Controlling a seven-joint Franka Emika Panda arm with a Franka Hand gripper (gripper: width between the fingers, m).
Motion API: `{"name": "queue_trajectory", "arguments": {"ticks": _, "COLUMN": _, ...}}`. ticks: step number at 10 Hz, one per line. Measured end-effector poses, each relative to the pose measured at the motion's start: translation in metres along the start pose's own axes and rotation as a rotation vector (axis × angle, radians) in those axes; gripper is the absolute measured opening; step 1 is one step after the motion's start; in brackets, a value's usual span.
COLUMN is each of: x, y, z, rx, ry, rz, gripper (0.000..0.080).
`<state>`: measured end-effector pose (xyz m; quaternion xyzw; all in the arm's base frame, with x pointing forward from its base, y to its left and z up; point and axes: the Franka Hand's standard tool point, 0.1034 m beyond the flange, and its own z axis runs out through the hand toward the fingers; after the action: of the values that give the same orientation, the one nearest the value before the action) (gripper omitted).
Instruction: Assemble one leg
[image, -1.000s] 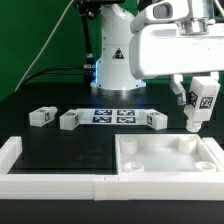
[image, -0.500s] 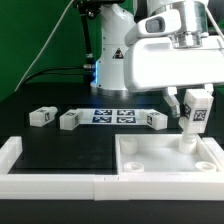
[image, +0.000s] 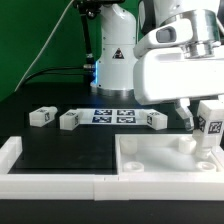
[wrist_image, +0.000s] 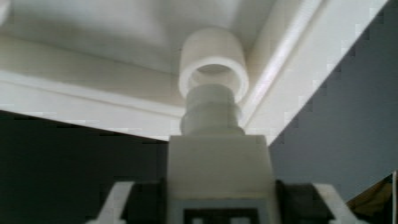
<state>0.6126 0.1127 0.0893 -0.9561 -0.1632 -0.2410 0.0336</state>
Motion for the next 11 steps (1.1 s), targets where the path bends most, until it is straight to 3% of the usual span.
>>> {"name": "queue_trajectory", "arguments": {"ticks": 1, "x": -0.001, "y": 0.004, "z": 0.007, "rx": -0.014, "ry": 0.047, "rz": 0.005, "gripper": 0.029}}
{"name": "queue_trajectory", "arguments": {"ticks": 11, "x": -0.013, "y": -0.005, "z": 0.02, "rx": -0.003, "ry": 0.036, "rz": 0.0, "gripper": 0.029}}
